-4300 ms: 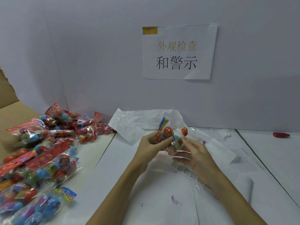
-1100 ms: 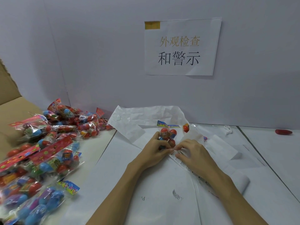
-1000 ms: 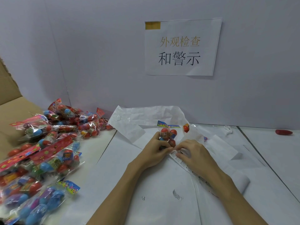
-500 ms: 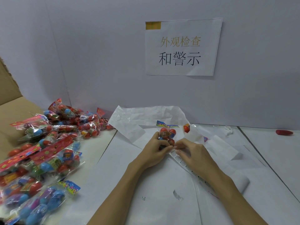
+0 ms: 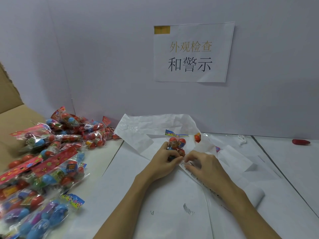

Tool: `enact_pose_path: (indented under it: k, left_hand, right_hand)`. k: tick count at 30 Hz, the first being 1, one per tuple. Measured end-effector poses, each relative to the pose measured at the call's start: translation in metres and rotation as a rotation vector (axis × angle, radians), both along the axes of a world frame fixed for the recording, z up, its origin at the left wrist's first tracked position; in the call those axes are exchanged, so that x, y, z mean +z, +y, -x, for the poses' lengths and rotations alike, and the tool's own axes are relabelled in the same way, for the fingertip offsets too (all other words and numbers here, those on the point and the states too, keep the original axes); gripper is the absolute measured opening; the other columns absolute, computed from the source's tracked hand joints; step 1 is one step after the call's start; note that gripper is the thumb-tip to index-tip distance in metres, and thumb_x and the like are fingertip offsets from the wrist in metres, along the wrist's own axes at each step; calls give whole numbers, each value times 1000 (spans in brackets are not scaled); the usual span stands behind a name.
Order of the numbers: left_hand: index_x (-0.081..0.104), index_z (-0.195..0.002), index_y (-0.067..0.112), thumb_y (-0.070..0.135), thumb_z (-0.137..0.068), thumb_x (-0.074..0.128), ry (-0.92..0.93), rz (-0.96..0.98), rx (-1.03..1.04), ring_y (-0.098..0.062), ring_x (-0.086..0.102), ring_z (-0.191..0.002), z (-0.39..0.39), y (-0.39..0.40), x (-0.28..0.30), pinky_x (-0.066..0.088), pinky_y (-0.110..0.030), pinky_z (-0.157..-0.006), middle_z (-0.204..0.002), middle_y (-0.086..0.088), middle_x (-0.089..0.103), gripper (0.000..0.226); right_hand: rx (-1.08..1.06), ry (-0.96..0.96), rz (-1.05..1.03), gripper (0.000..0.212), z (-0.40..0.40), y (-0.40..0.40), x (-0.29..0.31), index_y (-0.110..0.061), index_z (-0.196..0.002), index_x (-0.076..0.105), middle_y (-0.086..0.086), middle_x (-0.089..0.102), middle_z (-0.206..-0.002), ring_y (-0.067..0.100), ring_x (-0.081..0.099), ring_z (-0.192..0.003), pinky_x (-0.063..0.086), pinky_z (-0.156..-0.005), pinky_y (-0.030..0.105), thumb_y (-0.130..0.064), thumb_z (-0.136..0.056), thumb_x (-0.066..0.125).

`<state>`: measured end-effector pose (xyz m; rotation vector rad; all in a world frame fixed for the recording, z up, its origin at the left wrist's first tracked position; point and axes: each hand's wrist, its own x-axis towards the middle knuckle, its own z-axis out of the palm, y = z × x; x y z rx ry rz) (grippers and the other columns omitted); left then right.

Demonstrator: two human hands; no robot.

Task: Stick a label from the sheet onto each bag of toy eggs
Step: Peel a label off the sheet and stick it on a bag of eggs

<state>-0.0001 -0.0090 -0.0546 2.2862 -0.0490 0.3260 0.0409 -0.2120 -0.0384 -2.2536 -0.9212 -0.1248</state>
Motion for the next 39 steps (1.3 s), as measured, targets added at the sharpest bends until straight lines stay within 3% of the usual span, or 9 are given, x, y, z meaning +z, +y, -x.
enact_pose_path:
  k: [8,11,14,18,21,26,29,36,39]
  left_hand:
    - [78,-108,19,32,-103,62,24,33,-3,-16,54,-114,-1,0,0,51,-25,-93,-120,-2,48,21]
    - [78,-109,19,33,-103,63,41,25,2,-15,52,-117,-1,-1,1,51,-23,-93,-122,-1,48,22]
    - [80,-108,22,35,-102,64,62,49,5,-15,52,-117,0,-1,3,51,-21,-90,-122,1,48,21]
    - [82,-101,32,37,-103,63,18,174,28,-14,57,-109,5,-2,11,49,-22,-91,-115,-1,56,19]
    - [77,-117,31,24,-106,61,-88,357,65,-21,64,-101,9,-5,19,54,-25,-84,-118,-2,65,21]
    - [54,-140,54,17,-102,67,-216,662,44,-16,67,-117,15,-12,37,59,-32,-98,-134,9,64,54]
    - [52,-140,56,29,-98,70,-183,736,58,-25,62,-128,18,-18,45,59,-37,-101,-148,3,55,52]
    - [82,-103,38,4,-106,52,-208,773,68,-23,67,-115,18,-22,44,57,-21,-82,-118,6,75,46]
    - [81,-110,34,12,-106,58,-189,771,53,-18,69,-115,19,-30,43,58,-21,-85,-120,9,75,32]
  right_hand:
    - [-18,-51,4,5,2,5,1,-26,-100,73,-7,76,-98,10,70,-95,57,-86,28,-24,-96,75]
    - [-16,-6,-22,4,2,5,0,-26,-97,70,-11,74,-95,3,68,-92,54,-81,17,-24,-96,74]
    - [-40,161,-177,9,0,4,1,-26,-93,69,-16,74,-91,-6,68,-94,50,-80,6,-21,-96,75]
    - [-127,313,-479,7,-7,-1,9,-19,-92,73,-8,78,-93,6,74,-94,56,-88,21,-13,-93,76]
    - [-117,466,-696,5,-9,-6,14,-10,-95,75,5,78,-91,20,76,-92,60,-88,33,-6,-92,76]
    - [-77,626,-876,10,-3,-5,23,-5,-102,74,9,76,-93,20,74,-85,62,-77,26,-5,-92,76]
    - [-18,583,-887,12,3,-2,28,-9,-104,73,9,76,-93,17,72,-86,61,-77,25,-8,-93,76]
    - [5,375,-878,34,14,4,32,-28,-125,70,8,77,-93,19,75,-87,61,-81,26,-12,-96,74]
    - [11,327,-870,34,15,7,31,-26,-123,67,6,78,-91,21,76,-85,61,-83,27,-10,-94,75]
